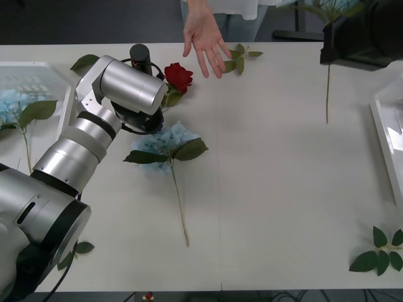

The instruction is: Place the red flowers into the right box and the blue flowers into the left box. If a person shows an open palm, hand one flower to the person first, then continue sorting.

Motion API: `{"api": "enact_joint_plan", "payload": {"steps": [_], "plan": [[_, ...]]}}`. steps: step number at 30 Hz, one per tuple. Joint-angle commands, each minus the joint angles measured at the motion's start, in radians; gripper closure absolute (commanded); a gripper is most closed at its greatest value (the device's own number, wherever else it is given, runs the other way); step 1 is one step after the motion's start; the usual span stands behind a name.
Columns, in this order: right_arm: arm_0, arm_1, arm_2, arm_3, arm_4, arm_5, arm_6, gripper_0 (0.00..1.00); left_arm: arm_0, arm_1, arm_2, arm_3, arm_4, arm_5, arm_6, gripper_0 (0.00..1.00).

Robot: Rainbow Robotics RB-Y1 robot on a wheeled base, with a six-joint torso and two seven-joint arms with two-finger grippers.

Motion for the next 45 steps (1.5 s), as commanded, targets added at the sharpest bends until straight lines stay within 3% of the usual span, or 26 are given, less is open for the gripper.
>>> {"api": "enact_joint_plan", "payload": {"steps": [1, 9, 15, 24, 28, 34, 45], "plan": [[-0.032, -0.037, -0.018, -0.026, -0.008, -0.155, 0.107, 1.0, 0.002, -0.013, 0.02, -0.014, -0.004, -0.002, -0.012, 0.0], [-0.035, 0.026, 0.003, 0.042, 0.167, -0.684, 0.116, 1.0, 0.002, -0.013, 0.02, -0.014, -0.004, -0.002, -0.012, 0.0], [-0.104, 0.09, 0.097, 0.146, 0.383, -0.905, 0.096, 1.0, 0.002, -0.013, 0.02, -0.014, -0.004, -0.002, -0.012, 0.0], [-0.379, 0.279, 0.224, 0.49, 0.582, -0.935, 0.081, 1.0, 0.002, -0.013, 0.02, -0.014, -0.004, -0.002, -0.012, 0.0], [-0.46, 0.365, 0.243, 0.632, 0.642, -0.945, 0.078, 1.0, 0.002, -0.013, 0.02, -0.014, -0.004, -0.002, -0.012, 0.0], [-0.494, 0.466, 0.243, 0.774, 0.76, -1.024, 0.075, 1.0, 0.002, -0.013, 0.02, -0.014, -0.004, -0.002, -0.012, 0.0], [-0.494, 0.474, 0.26, 0.784, 0.774, -1.046, 0.064, 1.0, 0.002, -0.013, 0.02, -0.014, -0.004, -0.002, -0.012, 0.0]]}}
